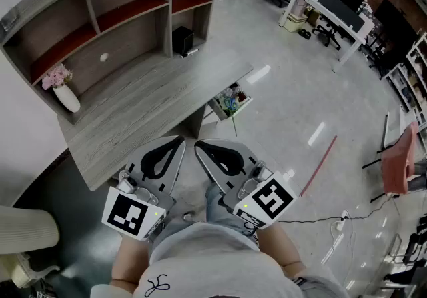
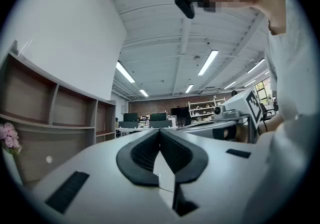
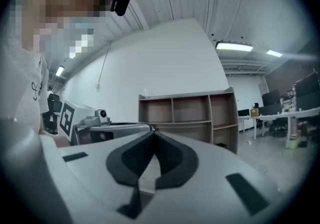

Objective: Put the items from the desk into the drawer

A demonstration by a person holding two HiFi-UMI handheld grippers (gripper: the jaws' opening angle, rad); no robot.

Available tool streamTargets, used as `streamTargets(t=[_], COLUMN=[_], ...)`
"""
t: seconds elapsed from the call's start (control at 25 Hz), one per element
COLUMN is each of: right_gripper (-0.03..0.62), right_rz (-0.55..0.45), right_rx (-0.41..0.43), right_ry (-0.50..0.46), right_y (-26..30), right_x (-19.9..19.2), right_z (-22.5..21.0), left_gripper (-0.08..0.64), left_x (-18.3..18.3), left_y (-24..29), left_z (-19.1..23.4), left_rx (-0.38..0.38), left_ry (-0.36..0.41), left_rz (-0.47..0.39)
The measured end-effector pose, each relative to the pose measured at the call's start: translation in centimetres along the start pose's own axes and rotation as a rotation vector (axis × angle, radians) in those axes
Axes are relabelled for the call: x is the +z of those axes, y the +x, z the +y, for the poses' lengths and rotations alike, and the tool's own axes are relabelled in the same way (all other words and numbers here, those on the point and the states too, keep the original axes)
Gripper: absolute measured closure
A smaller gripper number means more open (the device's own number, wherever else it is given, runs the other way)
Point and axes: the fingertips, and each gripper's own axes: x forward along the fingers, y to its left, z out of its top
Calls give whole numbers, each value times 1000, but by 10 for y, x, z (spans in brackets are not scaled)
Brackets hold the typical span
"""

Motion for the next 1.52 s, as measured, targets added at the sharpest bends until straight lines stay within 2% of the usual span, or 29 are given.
streamTargets(t=[0.52, 0.72, 1.12, 1.52], right_gripper=[584, 584, 584, 584], right_rz=[0, -23, -27, -7], right_rx=[-11, -42, -31, 87], right_ry=[15, 58, 44, 48], right_y=[6, 7, 32, 57], right_x=[-6, -8, -3, 3], right_z=[-17, -40, -127, -224], left_gripper=[549, 549, 549, 549], left_x=[-8, -13, -19, -16], left_y=[16, 33, 113, 214], left_z=[9, 13, 44, 77], left_rx=[-7, -22, -23, 34], left_ry=[-11, -18, -20, -19], left_rz=[10, 12, 24, 19])
